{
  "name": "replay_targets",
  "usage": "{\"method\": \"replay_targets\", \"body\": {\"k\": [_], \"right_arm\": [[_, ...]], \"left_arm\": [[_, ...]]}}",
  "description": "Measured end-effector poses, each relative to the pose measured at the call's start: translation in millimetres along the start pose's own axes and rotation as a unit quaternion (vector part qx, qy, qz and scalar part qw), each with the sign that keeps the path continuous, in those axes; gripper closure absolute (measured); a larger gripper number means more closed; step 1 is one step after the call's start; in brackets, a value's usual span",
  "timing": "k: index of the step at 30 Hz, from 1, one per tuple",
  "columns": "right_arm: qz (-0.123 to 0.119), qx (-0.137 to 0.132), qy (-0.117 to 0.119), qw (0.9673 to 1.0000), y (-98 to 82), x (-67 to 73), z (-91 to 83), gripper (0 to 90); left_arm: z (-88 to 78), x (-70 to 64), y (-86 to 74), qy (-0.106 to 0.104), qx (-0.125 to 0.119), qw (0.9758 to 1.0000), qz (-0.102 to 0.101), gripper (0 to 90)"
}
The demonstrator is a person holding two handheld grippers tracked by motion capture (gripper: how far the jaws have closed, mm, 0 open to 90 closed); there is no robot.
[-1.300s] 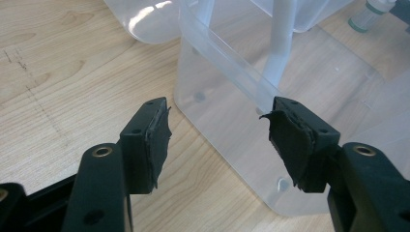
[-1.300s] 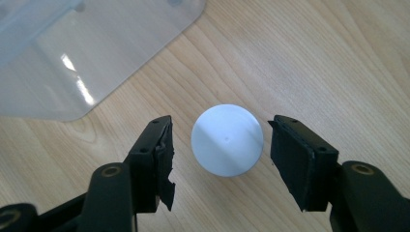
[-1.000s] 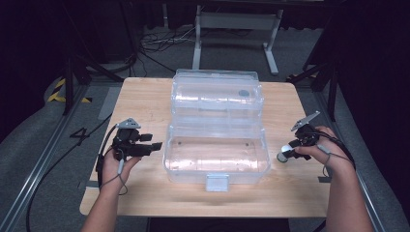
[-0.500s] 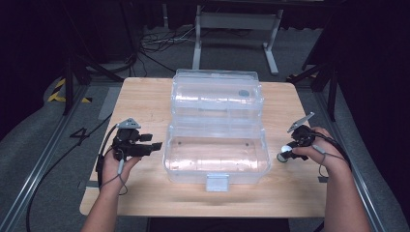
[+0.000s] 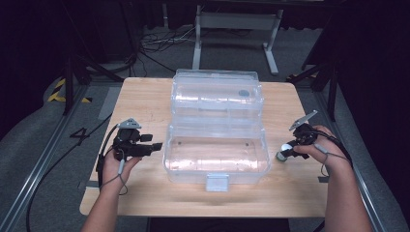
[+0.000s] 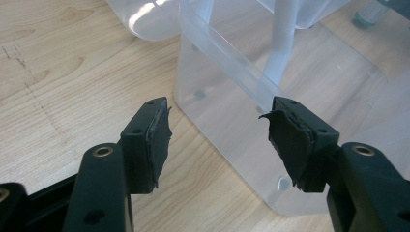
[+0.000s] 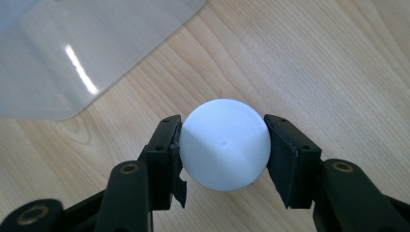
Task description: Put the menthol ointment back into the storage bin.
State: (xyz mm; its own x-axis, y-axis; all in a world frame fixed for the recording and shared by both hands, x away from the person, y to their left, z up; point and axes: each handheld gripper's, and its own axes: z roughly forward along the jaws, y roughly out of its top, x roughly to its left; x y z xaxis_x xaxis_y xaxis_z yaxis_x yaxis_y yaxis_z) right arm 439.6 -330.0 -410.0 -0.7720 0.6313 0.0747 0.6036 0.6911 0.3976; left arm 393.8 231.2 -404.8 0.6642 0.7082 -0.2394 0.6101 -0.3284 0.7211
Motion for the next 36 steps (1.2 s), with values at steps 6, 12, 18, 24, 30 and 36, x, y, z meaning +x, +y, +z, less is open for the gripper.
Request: {"method": "replay_targets", "body": {"k": [6,12,18,24,30,36], "right_arm": [[-0.015,-0.004,-0.001,0.9999,9.3,3.8,-11.3,50.8],[-0.028,-0.004,-0.003,0.9996,18.0,6.3,-22.3,50.8],[-0.038,-0.016,0.005,0.9991,26.3,11.3,-30.2,50.8],[-0.054,-0.018,0.006,0.9984,34.6,17.3,-39.8,50.8],[-0.069,-0.022,0.011,0.9973,39.1,26.1,-49.8,50.8],[-0.095,-0.021,0.023,0.9950,42.6,38.7,-58.1,50.8]], "left_arm": [[-2.2,-0.3,0.0,0.003,-0.004,1.0000,0.001,40.5],[-0.8,0.2,-0.9,0.002,-0.001,1.0000,-0.005,40.5],[0.2,1.3,-0.8,0.005,0.002,1.0000,-0.005,40.7],[0.2,0.9,-0.8,0.007,0.006,0.9999,-0.005,41.0],[0.6,2.4,-1.8,0.001,0.003,0.9999,-0.011,43.0],[1.2,2.3,-2.0,-0.002,0.004,0.9999,-0.014,43.0]]}}
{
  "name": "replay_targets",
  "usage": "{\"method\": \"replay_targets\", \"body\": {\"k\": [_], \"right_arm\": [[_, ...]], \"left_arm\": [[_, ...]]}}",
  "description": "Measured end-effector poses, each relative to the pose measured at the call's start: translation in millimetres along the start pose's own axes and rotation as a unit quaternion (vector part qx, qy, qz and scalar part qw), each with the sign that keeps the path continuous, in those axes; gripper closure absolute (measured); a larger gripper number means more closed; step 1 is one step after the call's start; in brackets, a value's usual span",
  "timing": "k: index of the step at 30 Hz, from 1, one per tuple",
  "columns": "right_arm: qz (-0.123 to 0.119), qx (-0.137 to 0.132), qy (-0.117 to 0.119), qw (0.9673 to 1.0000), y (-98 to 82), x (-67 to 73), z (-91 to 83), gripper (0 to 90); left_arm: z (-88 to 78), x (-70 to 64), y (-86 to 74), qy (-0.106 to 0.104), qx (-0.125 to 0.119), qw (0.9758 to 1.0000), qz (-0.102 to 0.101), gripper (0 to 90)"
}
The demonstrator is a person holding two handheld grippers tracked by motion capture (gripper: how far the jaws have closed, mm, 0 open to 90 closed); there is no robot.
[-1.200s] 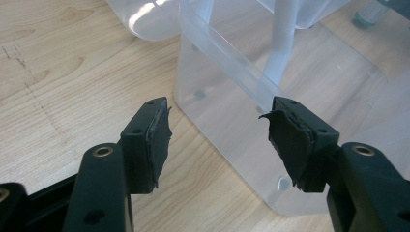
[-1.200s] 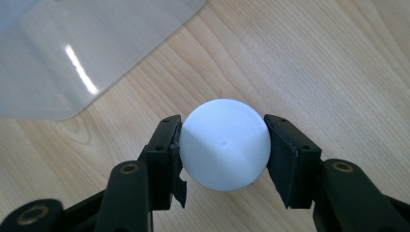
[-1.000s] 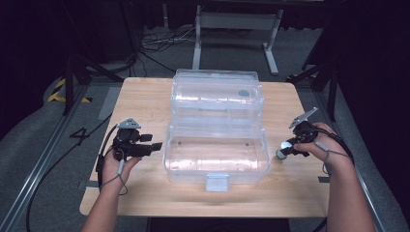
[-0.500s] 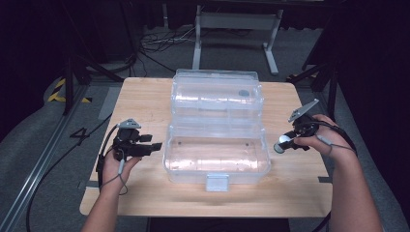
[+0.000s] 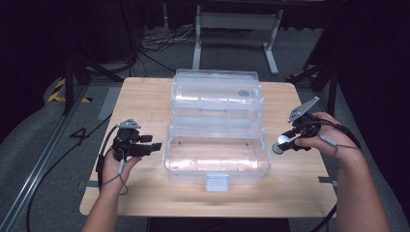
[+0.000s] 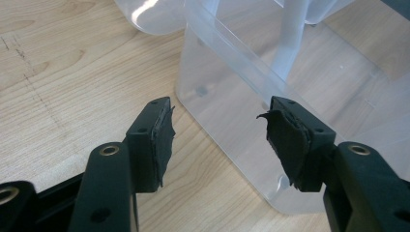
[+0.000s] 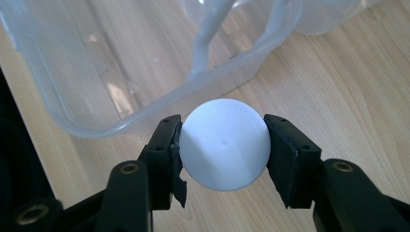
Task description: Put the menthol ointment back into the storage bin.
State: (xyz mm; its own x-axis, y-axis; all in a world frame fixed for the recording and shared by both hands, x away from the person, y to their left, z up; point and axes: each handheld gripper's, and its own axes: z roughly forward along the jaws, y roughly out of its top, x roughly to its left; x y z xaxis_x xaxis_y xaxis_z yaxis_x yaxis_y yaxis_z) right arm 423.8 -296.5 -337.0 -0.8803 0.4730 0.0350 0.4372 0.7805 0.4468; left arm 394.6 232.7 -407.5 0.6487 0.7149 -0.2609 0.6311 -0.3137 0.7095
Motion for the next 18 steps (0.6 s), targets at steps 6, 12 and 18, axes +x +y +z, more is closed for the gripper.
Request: {"method": "replay_targets", "body": {"k": [6,12,18], "right_arm": [[-0.023,0.005,0.000,0.9997,5.7,11.2,-8.5,50.8],[-0.056,0.001,0.008,0.9984,14.0,22.3,-16.4,50.8],[-0.082,0.008,0.028,0.9962,21.7,30.4,-17.3,50.8]], "left_arm": [[0.3,0.5,0.1,0.003,0.002,1.0000,0.004,42.9],[0.5,0.1,0.2,0.002,0.004,1.0000,0.001,43.0],[0.3,1.0,-0.4,0.000,0.003,1.0000,-0.001,42.9]]}}
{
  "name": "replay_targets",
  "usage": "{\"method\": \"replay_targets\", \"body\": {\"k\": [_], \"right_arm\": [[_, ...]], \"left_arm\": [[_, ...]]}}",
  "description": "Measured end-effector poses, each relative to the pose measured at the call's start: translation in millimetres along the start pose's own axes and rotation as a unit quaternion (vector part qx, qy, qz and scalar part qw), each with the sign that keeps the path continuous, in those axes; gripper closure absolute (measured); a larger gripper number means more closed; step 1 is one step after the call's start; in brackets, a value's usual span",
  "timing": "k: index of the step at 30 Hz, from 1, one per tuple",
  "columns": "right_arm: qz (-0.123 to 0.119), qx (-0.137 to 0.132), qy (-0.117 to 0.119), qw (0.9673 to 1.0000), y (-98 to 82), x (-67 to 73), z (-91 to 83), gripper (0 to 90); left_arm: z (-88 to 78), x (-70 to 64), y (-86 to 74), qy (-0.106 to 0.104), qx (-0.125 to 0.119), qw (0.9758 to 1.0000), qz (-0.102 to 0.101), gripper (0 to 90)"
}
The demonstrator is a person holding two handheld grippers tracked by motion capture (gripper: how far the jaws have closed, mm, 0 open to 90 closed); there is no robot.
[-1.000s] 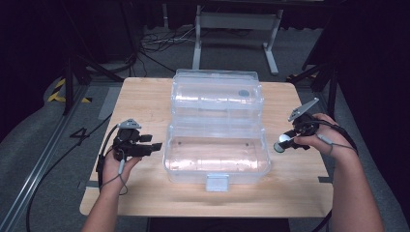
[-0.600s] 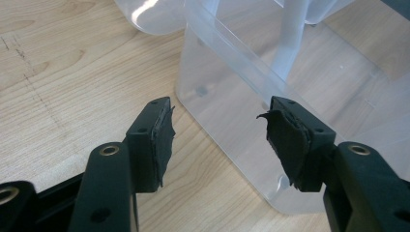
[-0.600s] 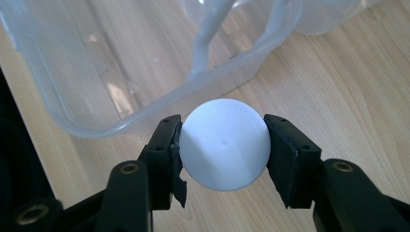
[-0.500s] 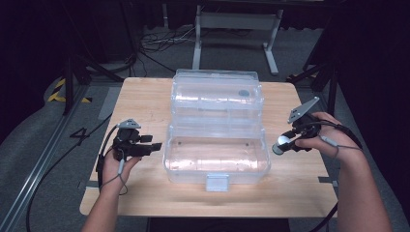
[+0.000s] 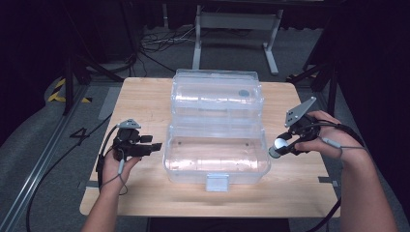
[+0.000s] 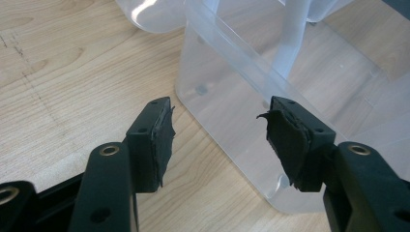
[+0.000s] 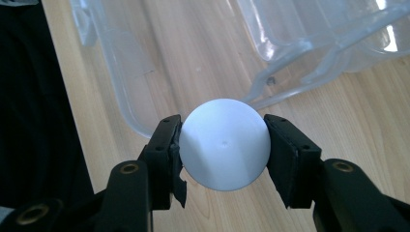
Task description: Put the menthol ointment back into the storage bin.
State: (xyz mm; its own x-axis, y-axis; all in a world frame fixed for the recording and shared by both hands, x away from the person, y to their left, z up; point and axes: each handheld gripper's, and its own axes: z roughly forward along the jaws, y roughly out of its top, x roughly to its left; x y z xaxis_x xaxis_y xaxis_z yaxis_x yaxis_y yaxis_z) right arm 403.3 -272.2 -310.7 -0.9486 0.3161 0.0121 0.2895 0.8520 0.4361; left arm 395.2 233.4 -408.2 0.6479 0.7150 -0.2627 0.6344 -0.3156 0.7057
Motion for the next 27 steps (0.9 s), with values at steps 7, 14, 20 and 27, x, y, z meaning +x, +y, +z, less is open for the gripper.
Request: {"method": "replay_targets", "body": {"k": [7,14,20,27], "right_arm": [[-0.025,0.000,0.012,0.9996,8.9,5.3,0.2,50.8],[-0.041,0.000,0.019,0.9990,16.4,7.5,4.8,50.8],[-0.052,0.000,0.029,0.9982,21.6,9.1,9.9,50.8],[-0.064,0.005,0.036,0.9973,26.1,10.6,16.0,50.8]], "left_arm": [[0.4,1.2,-0.2,-0.001,0.004,1.0000,0.002,42.8],[0.9,1.8,-0.8,-0.001,0.004,1.0000,-0.001,42.4],[0.7,1.9,-0.9,-0.003,0.005,1.0000,-0.004,42.4],[0.7,1.8,-1.4,-0.002,0.005,1.0000,-0.004,42.4]]}}
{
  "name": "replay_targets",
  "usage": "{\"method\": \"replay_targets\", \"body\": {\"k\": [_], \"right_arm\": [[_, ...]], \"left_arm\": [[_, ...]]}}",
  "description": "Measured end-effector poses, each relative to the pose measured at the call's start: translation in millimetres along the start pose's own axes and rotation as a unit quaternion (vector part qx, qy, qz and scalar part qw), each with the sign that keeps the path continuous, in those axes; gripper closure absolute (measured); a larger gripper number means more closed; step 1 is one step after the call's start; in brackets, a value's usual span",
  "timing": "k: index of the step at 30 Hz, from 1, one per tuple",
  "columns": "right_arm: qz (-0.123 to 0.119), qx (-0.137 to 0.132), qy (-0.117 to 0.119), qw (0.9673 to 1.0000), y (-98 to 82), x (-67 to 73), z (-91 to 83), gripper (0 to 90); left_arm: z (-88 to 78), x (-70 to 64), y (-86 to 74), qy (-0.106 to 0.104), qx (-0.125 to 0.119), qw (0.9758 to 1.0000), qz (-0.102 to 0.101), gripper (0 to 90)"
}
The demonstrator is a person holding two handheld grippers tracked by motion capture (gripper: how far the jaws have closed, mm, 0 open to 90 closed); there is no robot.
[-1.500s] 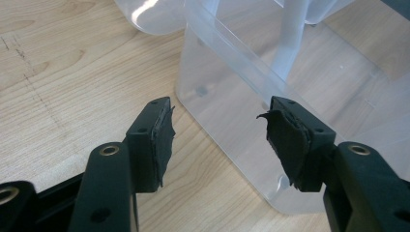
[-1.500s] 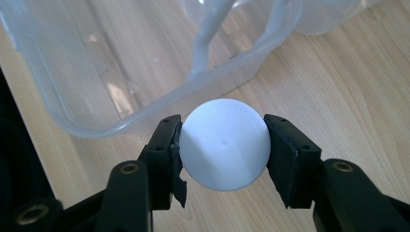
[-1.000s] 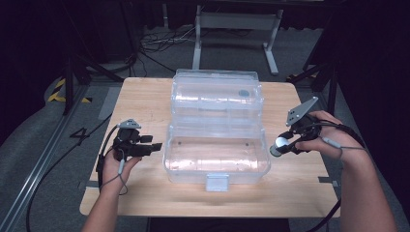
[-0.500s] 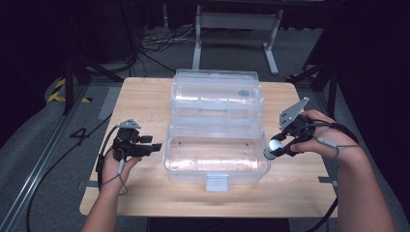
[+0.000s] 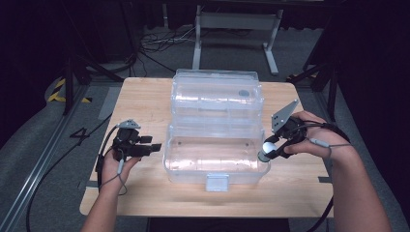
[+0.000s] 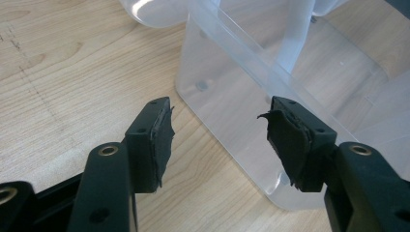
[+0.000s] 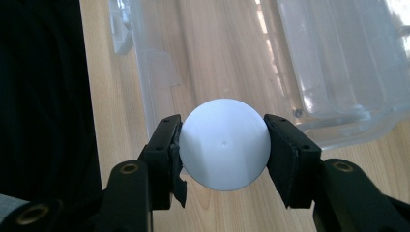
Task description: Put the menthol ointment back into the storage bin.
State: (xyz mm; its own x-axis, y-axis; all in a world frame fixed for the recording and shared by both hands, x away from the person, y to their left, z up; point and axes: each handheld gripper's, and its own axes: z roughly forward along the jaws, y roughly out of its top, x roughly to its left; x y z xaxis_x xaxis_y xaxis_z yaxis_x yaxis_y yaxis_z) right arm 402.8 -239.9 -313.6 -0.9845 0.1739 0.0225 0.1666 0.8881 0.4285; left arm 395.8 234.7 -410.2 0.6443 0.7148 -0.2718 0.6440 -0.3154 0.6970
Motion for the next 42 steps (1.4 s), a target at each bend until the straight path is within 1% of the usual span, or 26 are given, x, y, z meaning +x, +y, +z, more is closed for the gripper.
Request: {"method": "replay_targets", "body": {"k": [1,2,9,14,21,26,27,30,36,37,38,42], "right_arm": [[-0.005,-0.002,0.001,1.0000,0.8,0.0,0.8,50.8],[-0.004,0.000,0.003,1.0000,1.8,1.0,1.6,50.8],[-0.027,0.011,0.011,0.9995,6.1,1.7,11.5,50.8],[-0.036,0.017,0.014,0.9991,7.6,1.3,18.7,50.8],[-0.038,0.024,0.016,0.9988,7.5,0.3,25.7,50.8],[-0.035,0.032,0.021,0.9987,5.9,-0.6,34.5,50.8],[-0.039,0.032,0.020,0.9985,5.7,-1.2,35.8,50.8],[-0.036,0.035,0.022,0.9985,5.2,-1.1,39.7,50.8],[-0.041,0.040,0.027,0.9980,4.1,-2.3,49.1,50.8],[-0.036,0.044,0.028,0.9980,3.9,-1.9,50.4,50.8],[-0.039,0.043,0.027,0.9979,3.8,-2.6,51.7,50.8],[-0.036,0.049,0.031,0.9976,3.2,-2.5,56.4,50.7]], "left_arm": [[-0.1,-0.2,-0.1,-0.001,-0.001,1.0000,-0.002,42.4],[-0.3,0.0,0.0,-0.001,-0.001,1.0000,0.000,42.4],[-0.2,-0.2,0.1,0.000,0.000,1.0000,0.000,42.4],[-0.4,0.2,0.0,-0.001,0.001,1.0000,0.001,42.4],[-0.5,0.0,-0.1,0.000,0.000,1.0000,0.000,42.4],[-0.3,-0.2,0.0,0.001,0.000,1.0000,0.000,42.4],[-0.3,-0.1,0.0,0.000,0.001,1.0000,0.000,42.4],[-0.3,0.1,-0.1,0.000,0.002,1.0000,0.001,42.4],[-0.4,0.7,-0.4,0.000,0.001,1.0000,0.000,42.4],[-0.5,0.8,-0.4,0.000,0.001,1.0000,0.000,42.4],[-0.6,0.8,-0.4,0.000,0.000,1.0000,0.000,42.4],[-0.7,0.9,-0.5,0.000,0.001,1.0000,0.000,42.4]]}}
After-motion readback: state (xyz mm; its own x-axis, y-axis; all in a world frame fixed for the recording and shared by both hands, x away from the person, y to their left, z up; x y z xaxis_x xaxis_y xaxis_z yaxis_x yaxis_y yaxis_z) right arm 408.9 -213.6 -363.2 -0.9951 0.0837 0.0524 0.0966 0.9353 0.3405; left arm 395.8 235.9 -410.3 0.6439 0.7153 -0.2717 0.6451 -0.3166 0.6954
